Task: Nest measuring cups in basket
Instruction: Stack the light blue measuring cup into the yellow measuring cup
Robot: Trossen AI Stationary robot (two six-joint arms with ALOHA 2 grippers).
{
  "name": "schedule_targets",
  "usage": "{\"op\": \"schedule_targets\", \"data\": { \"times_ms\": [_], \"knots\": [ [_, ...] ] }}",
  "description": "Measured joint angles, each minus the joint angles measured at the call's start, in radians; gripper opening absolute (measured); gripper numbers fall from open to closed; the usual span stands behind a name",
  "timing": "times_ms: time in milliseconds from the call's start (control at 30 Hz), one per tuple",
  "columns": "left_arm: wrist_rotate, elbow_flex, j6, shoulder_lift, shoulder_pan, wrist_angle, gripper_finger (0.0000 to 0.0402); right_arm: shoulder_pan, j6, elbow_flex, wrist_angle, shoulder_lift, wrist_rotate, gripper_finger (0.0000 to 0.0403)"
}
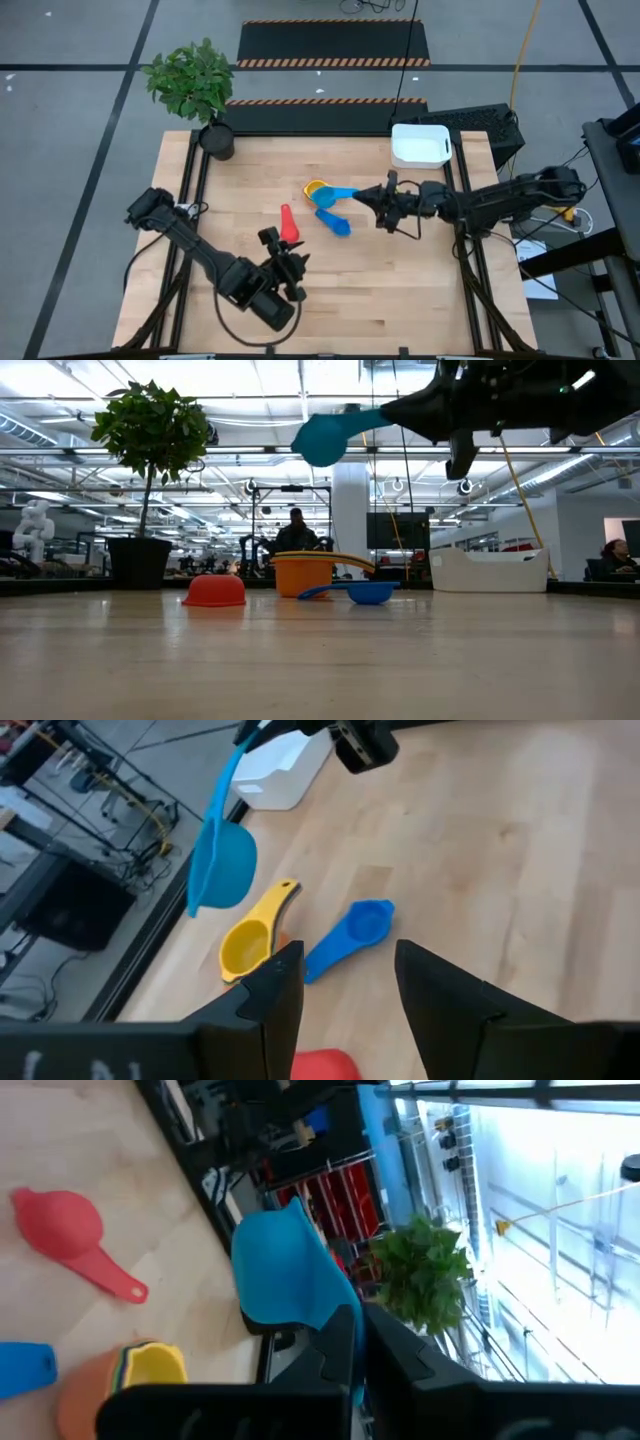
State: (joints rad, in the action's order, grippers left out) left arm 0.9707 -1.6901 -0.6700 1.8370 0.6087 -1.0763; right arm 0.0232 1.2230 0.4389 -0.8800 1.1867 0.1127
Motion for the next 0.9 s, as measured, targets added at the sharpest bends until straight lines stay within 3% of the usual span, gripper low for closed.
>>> {"op": "schedule_targets", "data": {
  "times_ms": [300,600,900],
  "knots": [
    [-0.011,0.099,-0.013,0.000,-0.064,0.007,0.0161,0.143,-0.010,0.001,-0.106,0.110,-0.143,0.0000],
    [-0.124,0.159,-0.046,0.001,-0.131,0.015,0.0161,0.187,0.000,0.008,-0.273,0.311,-0.174,0.0000],
    [-0.129,0.159,-0.029,0.001,-0.136,0.026,0.0161,0.198,0.011,0.072,-0.278,0.454,-0.171,0.0000]
  ]
}}
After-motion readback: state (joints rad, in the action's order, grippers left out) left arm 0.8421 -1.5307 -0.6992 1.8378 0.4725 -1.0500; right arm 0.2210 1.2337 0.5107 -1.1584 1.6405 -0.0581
